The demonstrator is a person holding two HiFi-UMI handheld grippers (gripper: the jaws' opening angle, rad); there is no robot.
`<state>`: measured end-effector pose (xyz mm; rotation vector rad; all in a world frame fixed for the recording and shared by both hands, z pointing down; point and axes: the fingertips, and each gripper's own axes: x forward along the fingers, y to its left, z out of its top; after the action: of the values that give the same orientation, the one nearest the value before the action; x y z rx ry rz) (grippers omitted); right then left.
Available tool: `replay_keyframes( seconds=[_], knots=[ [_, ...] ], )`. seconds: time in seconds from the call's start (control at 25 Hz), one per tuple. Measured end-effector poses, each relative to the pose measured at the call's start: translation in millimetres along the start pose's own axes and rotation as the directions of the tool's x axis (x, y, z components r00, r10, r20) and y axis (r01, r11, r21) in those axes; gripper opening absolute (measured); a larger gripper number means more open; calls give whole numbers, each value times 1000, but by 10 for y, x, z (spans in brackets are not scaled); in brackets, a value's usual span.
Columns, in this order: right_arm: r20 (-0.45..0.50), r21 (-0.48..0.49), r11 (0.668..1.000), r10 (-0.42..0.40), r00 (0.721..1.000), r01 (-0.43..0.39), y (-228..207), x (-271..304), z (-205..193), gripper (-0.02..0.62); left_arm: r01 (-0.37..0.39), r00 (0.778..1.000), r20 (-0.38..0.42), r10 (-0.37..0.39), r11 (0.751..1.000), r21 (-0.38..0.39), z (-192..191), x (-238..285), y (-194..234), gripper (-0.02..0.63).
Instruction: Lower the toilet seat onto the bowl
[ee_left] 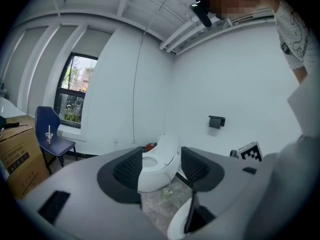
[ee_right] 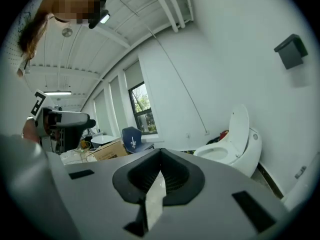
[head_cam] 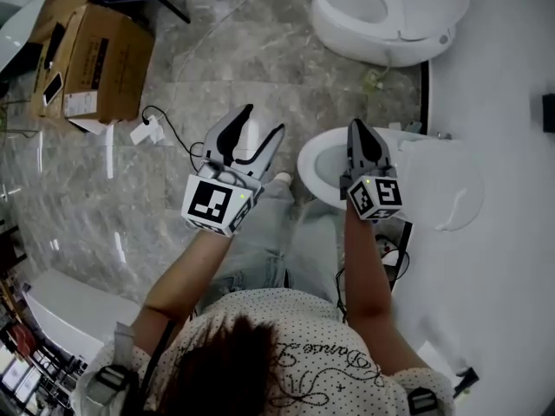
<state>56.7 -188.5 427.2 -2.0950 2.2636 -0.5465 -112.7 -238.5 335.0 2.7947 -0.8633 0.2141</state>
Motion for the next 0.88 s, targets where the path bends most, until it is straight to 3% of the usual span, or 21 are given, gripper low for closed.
replay_keyframes(
  seconds=[0.4, 0.68, 0.88],
  knots=[
    [239, -93, 993, -47, 970, 70, 65, -457, 1155, 15, 135, 989, 48, -137, 989, 59, 406, 153, -364, 148],
    [289, -141, 985, -56, 956, 100, 136, -939, 1738, 11, 219, 970, 86, -228, 971, 98, 762, 190, -735, 81],
    [315, -153, 983, -50, 948, 102, 201, -1340, 1924, 11, 231, 962, 121, -246, 965, 128, 927, 104, -1042, 40]
  ],
)
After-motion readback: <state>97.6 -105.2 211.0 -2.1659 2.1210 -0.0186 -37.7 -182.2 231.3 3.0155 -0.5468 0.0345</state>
